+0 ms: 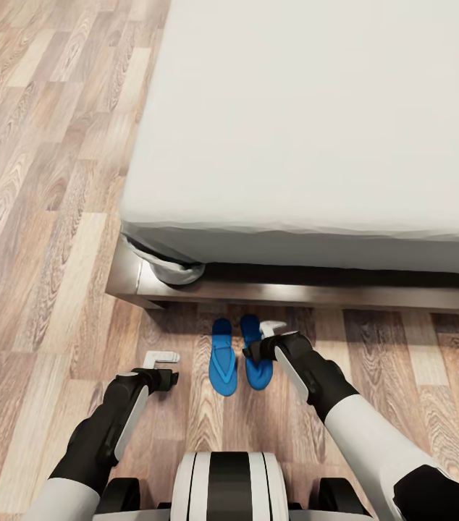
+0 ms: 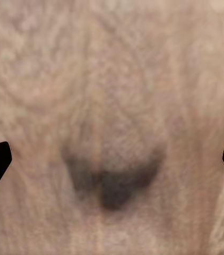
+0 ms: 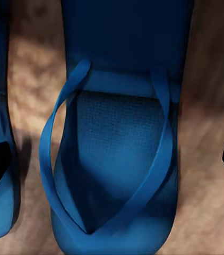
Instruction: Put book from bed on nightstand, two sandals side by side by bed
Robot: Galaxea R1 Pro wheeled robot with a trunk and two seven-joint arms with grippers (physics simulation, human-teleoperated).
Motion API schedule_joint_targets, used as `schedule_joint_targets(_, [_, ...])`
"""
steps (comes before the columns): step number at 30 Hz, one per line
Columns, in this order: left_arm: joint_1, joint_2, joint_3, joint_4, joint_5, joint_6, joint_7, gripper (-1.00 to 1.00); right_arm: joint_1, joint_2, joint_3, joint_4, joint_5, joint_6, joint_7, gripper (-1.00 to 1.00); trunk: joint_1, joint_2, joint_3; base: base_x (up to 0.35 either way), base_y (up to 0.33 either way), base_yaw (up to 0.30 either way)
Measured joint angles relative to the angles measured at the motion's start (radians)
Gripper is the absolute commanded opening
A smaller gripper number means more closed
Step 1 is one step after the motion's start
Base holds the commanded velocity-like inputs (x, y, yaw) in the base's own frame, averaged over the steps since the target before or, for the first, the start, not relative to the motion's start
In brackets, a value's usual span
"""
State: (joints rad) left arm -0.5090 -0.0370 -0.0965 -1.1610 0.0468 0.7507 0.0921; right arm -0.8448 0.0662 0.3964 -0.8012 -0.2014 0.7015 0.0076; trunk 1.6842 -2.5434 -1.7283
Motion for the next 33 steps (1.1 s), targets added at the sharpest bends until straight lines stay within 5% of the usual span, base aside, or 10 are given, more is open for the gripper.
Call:
schedule_joint_targets(8, [0.0, 0.0, 0.0, 0.002, 0.0, -0.001, 0.001, 1.0, 0.0, -0.001, 0.0, 0.0, 0.0, 0.0, 0.001, 1.0, -0.004, 0.002, 0.031, 0.0, 0.0, 0.0])
schedule_joint_targets(24, [0.0, 0.0, 0.0, 0.005, 0.0, -0.005, 0.004, 1.0, 0.009, -0.011, 0.001, 0.001, -0.002, -0.003, 0.003, 1.0, -0.004, 0.002, 0.031, 0.0, 0.0, 0.0])
schedule_joint_targets(33, [-0.001, 0.0, 0.0, 0.01, -0.001, -0.005, 0.003, 1.0, 0.032, -0.015, -0.001, 0.004, -0.002, -0.004, 0.0, 1.0, -0.008, 0.004, 0.066, 0.0, 0.0, 0.0])
